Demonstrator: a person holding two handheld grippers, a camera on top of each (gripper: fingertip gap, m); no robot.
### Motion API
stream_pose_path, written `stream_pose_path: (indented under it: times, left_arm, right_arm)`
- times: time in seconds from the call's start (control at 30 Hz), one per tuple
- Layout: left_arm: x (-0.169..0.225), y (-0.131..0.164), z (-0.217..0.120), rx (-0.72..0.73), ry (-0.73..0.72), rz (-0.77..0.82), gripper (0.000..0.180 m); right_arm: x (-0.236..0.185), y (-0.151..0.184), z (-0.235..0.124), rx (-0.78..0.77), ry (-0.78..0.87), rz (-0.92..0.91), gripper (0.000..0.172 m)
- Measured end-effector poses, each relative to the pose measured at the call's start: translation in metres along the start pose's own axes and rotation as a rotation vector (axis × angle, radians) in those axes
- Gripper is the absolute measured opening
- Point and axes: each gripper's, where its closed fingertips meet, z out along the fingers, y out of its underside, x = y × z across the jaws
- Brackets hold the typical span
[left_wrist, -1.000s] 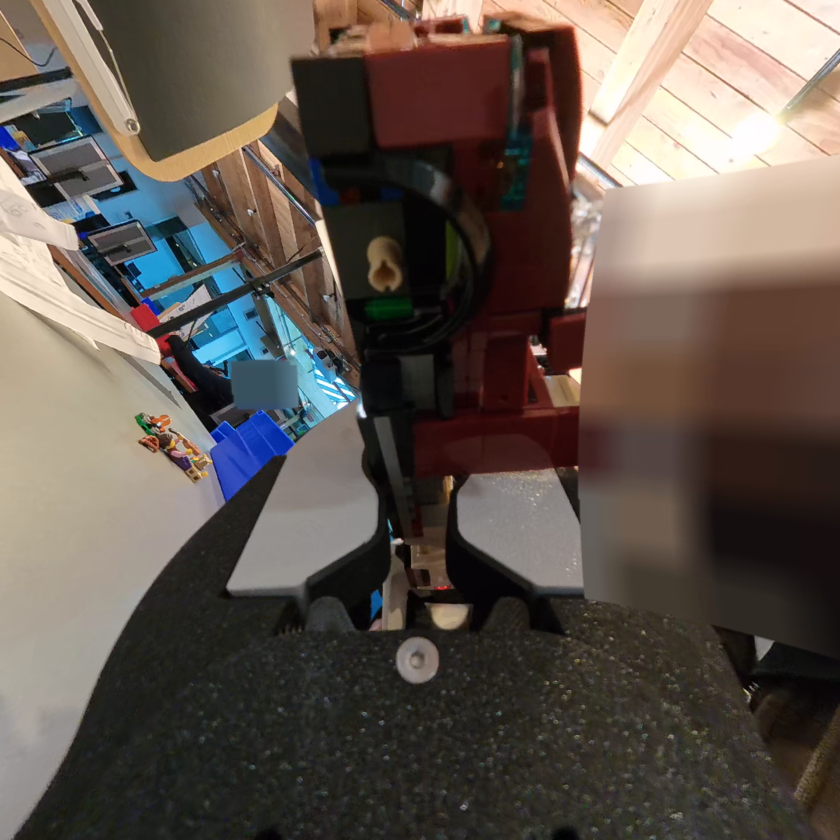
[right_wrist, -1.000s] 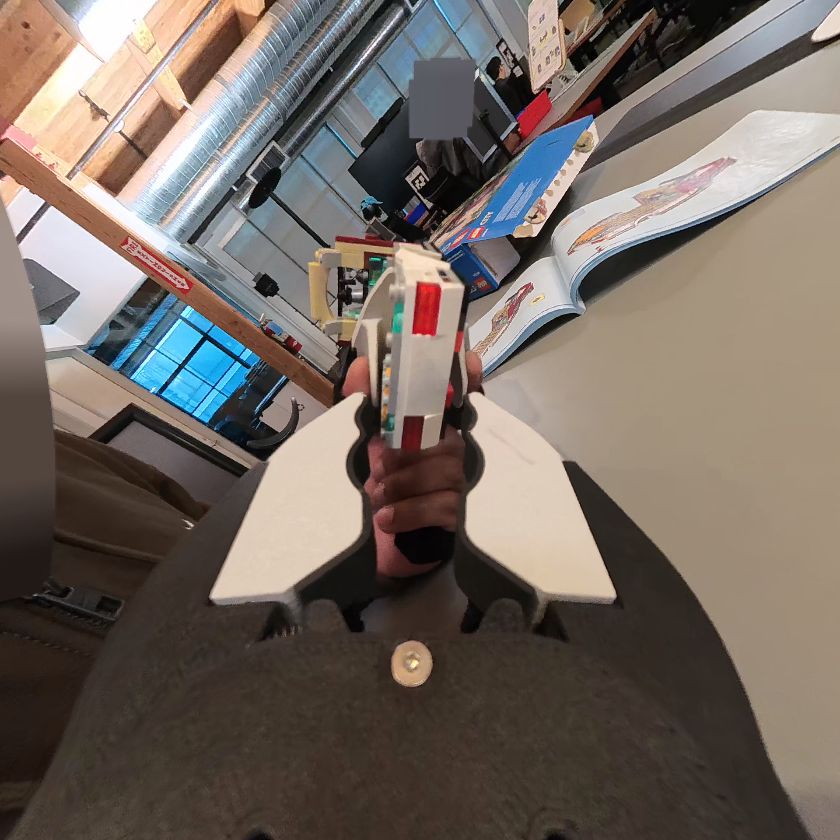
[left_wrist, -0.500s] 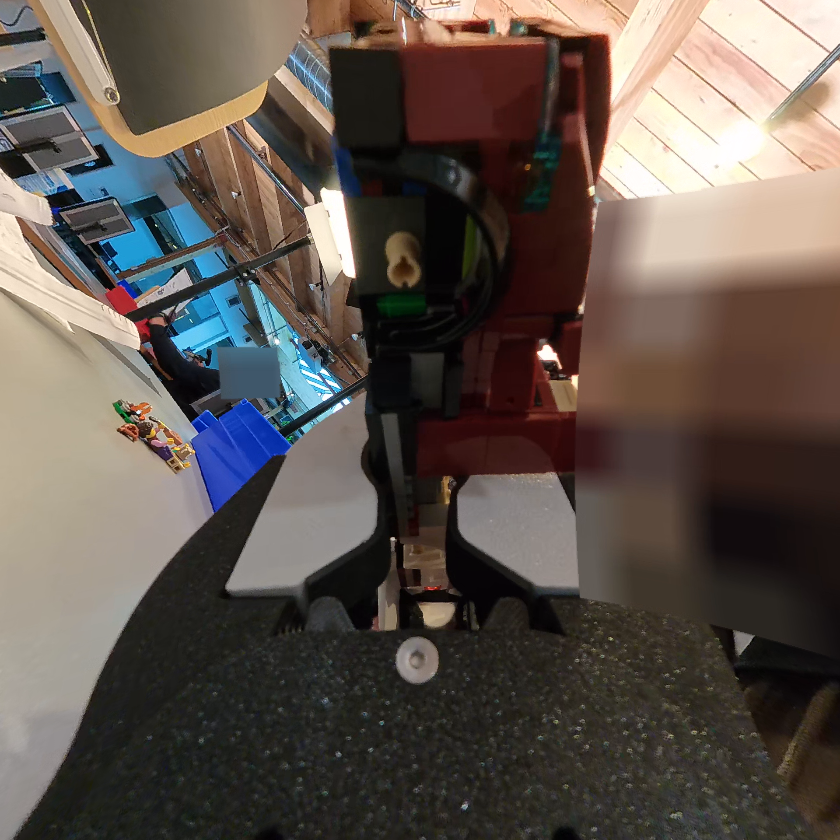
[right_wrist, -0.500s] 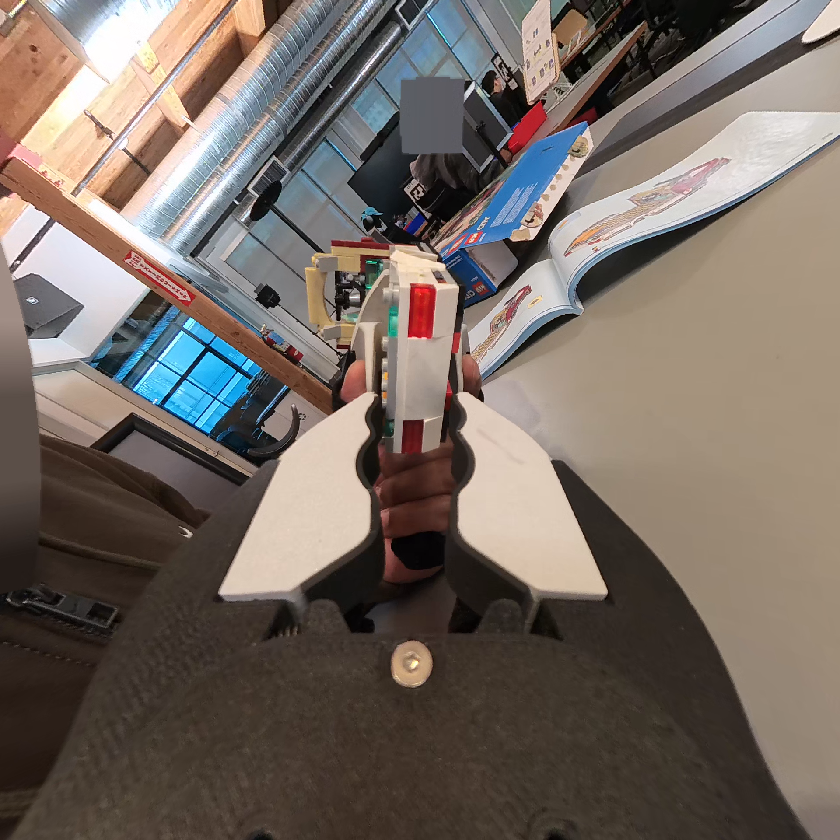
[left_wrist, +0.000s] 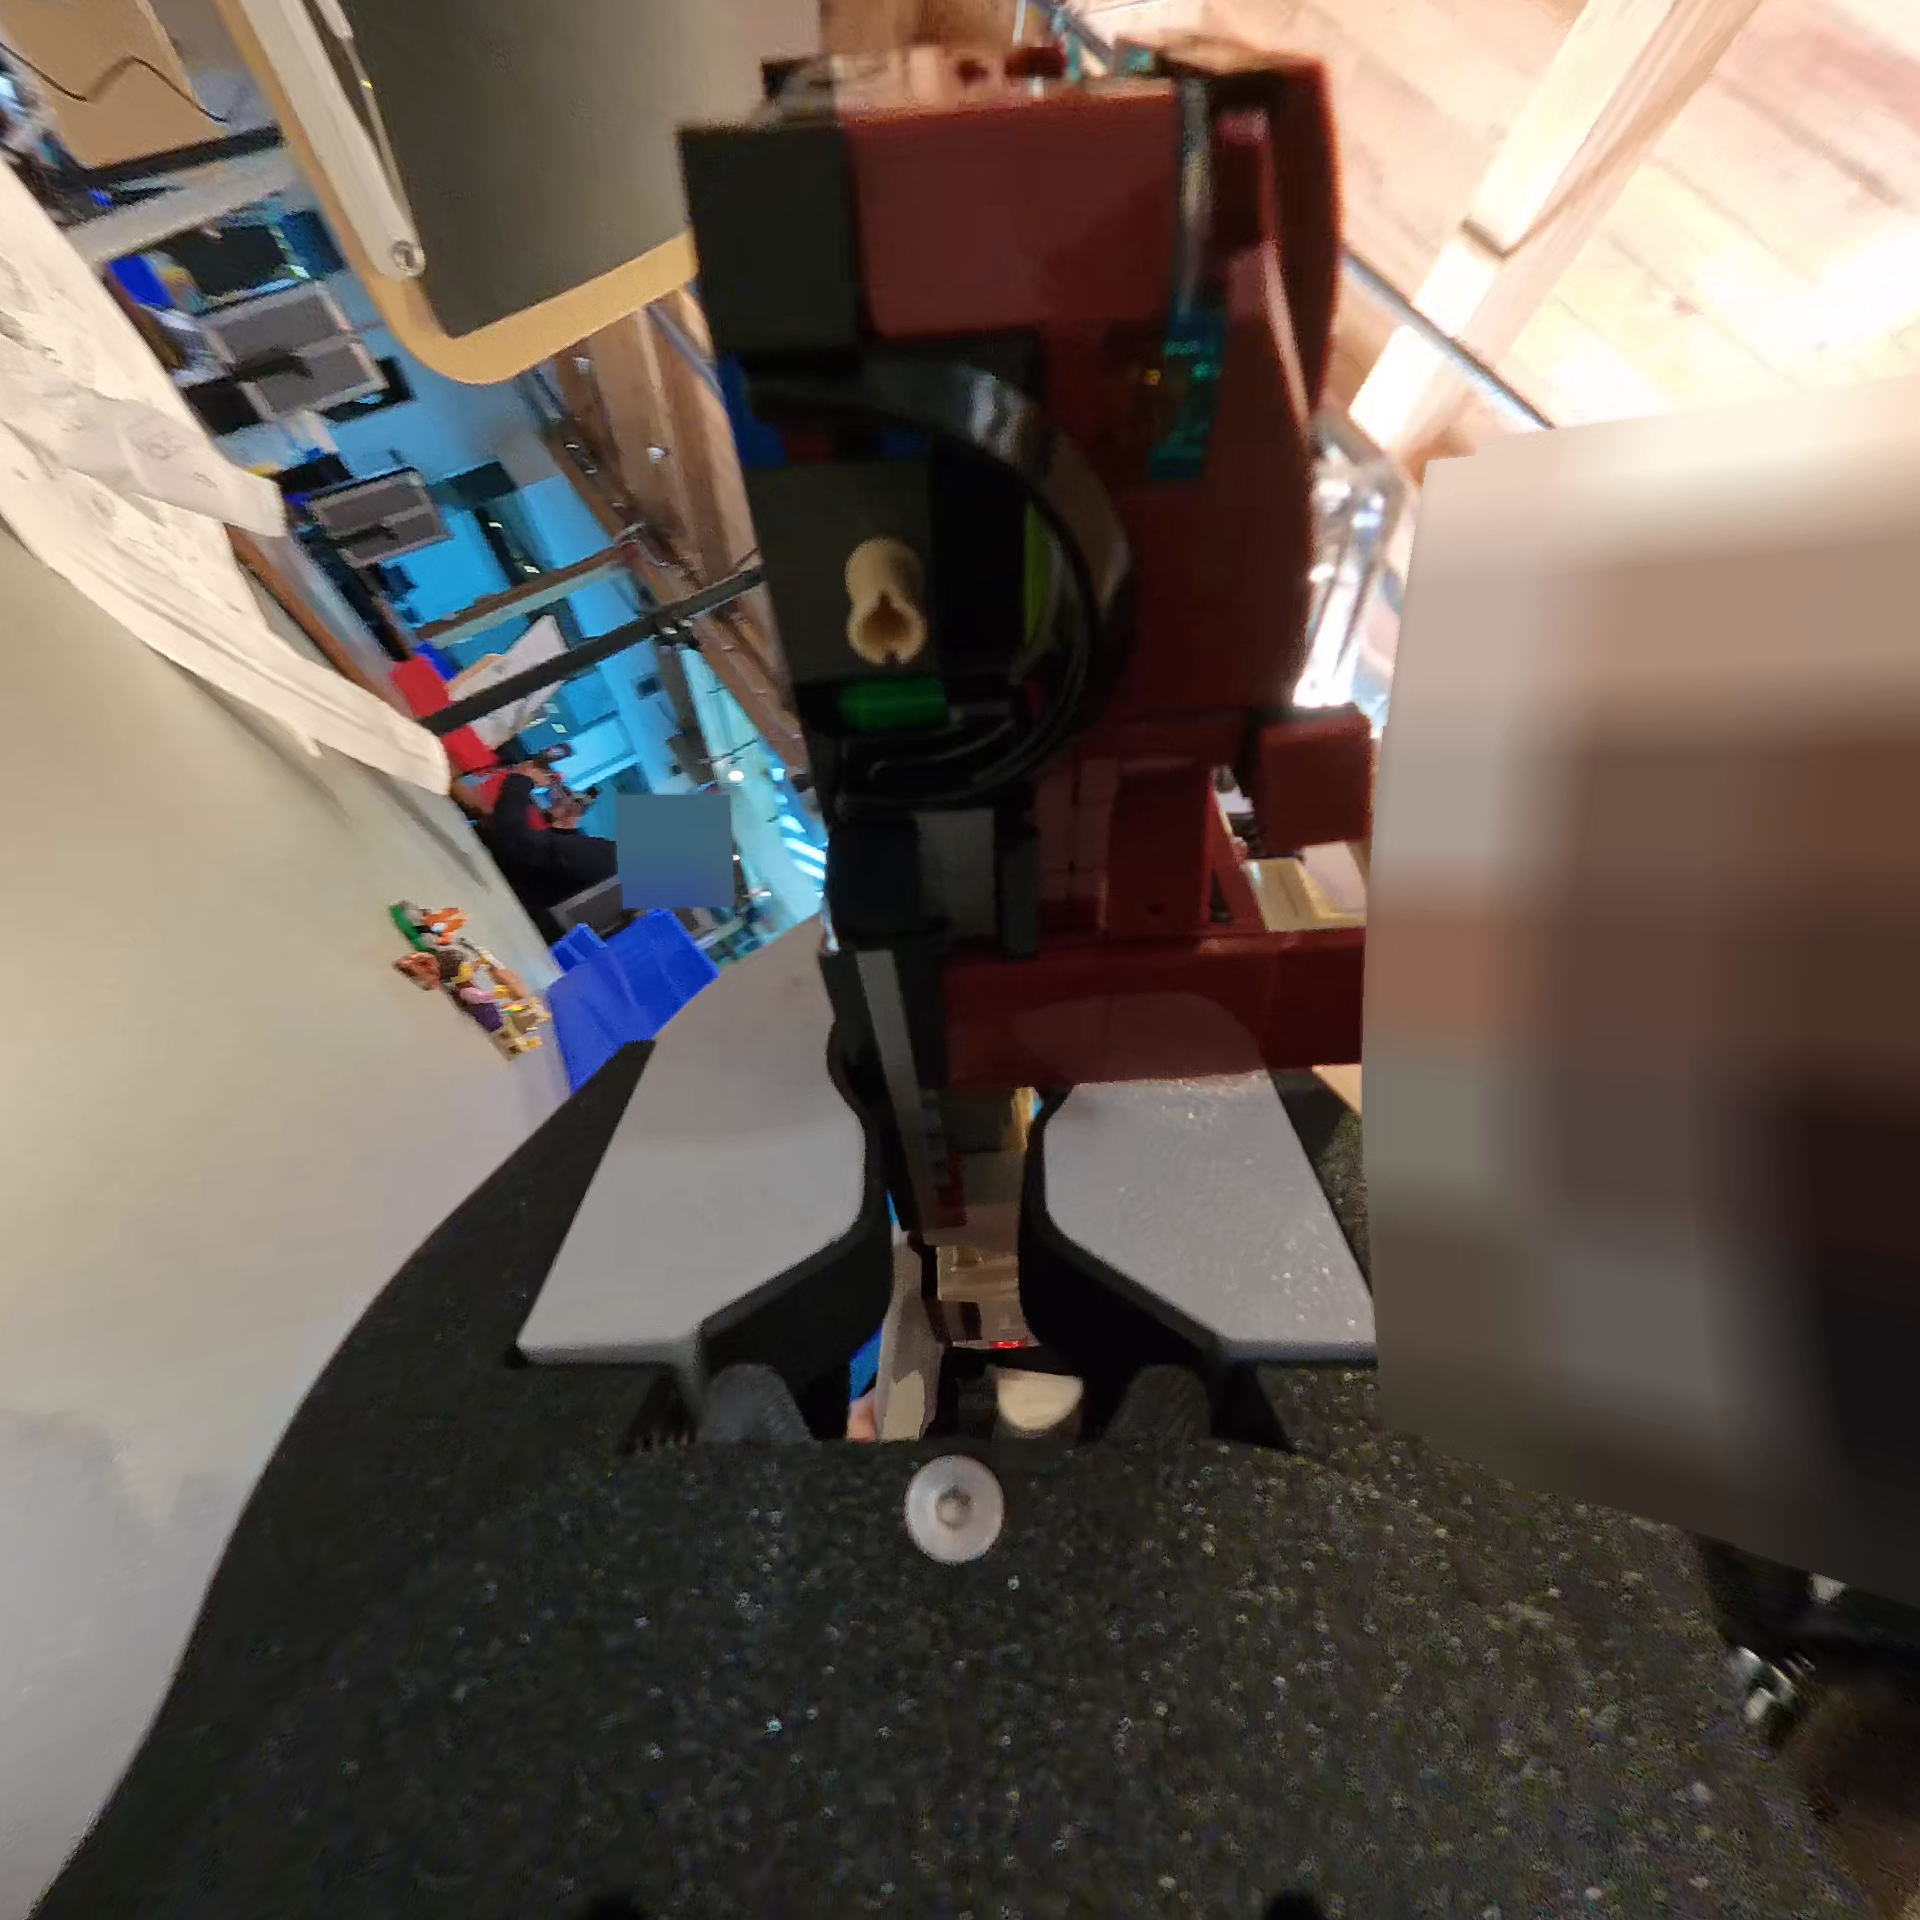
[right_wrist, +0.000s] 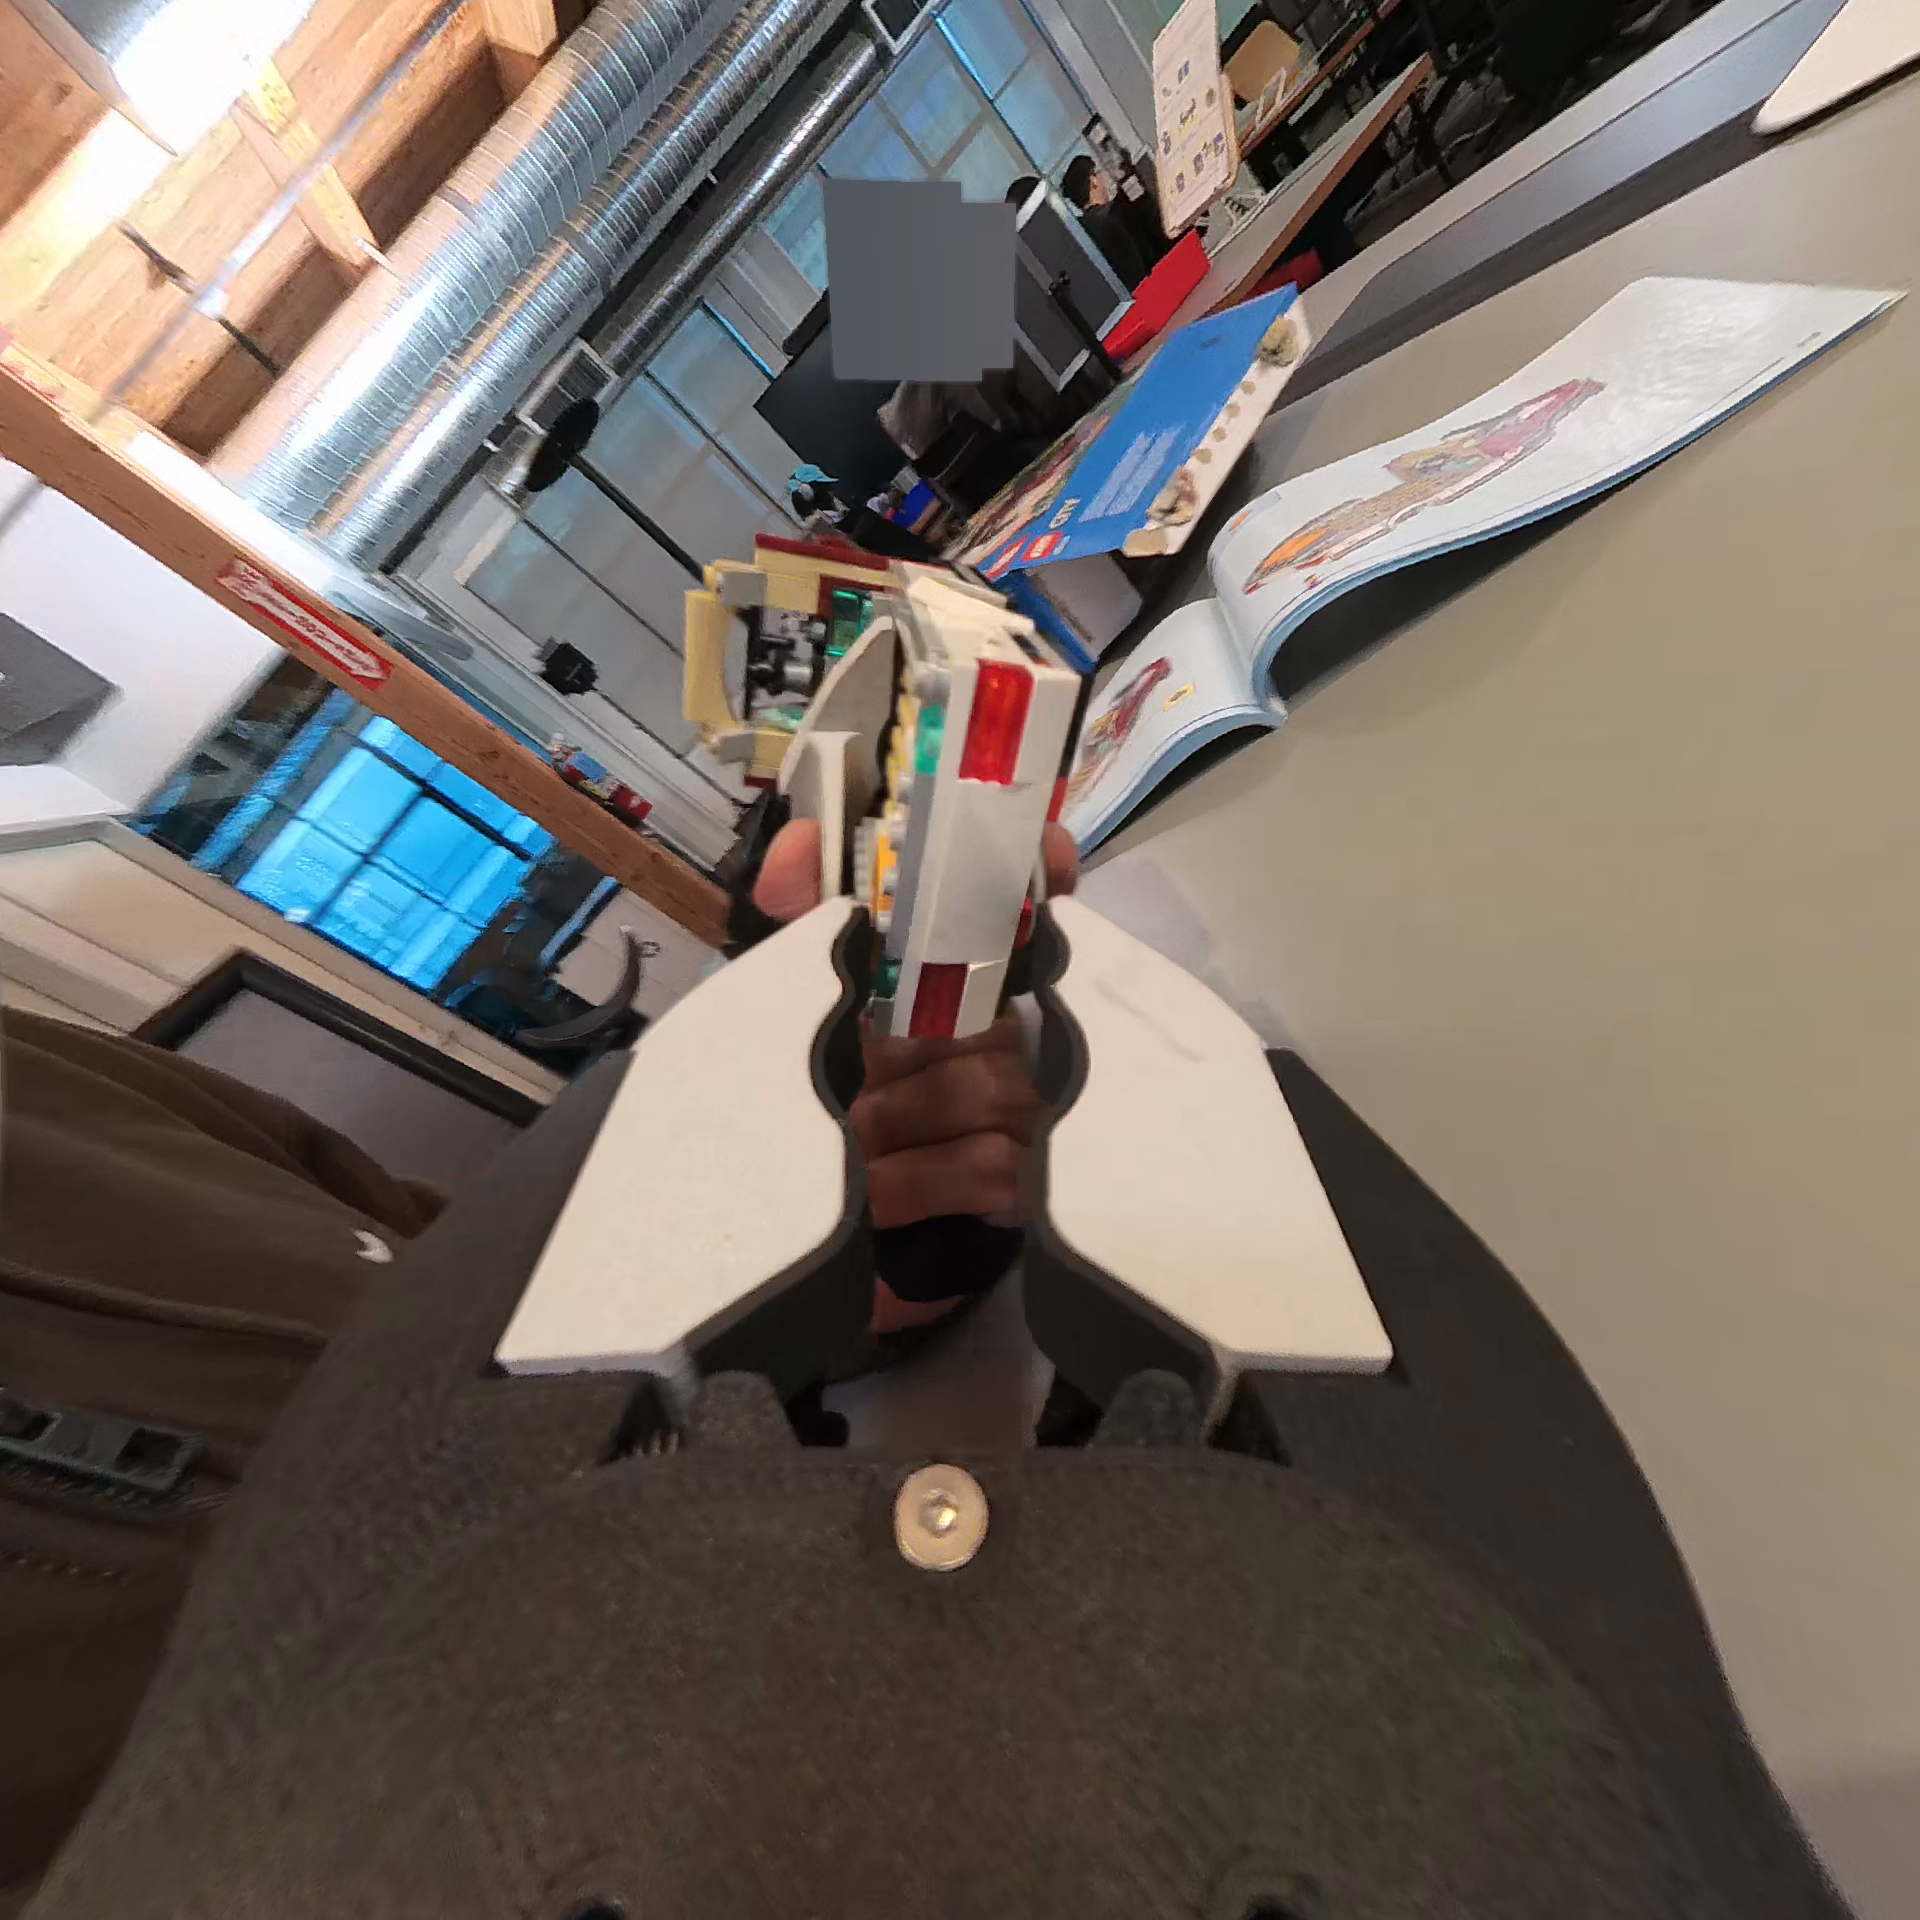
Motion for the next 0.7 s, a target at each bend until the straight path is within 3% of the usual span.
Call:
stream_pose_path:
  times: [0.13,0.33,0.53,0.7]
  left_arm:
    - [-0.014,-0.005,-0.001,0.028,-0.129,-0.065,0.024]
    - [-0.043,0.012,-0.008,-0.030,-0.365,-0.202,0.024]
    - [-0.049,0.023,-0.016,-0.031,-0.429,-0.289,0.024]
    - [-0.046,0.025,-0.020,-0.042,-0.459,-0.263,0.024]
  right_arm:
    - [0.010,-0.001,-0.010,-0.002,0.108,-0.271,0.047]
    - [0.000,0.002,-0.022,-0.034,0.257,-1.095,0.046]
    - [-0.006,0.024,-0.016,-0.129,0.272,-1.765,0.044]
    - [-0.002,0.022,-0.011,-0.145,0.274,-1.957,0.042]
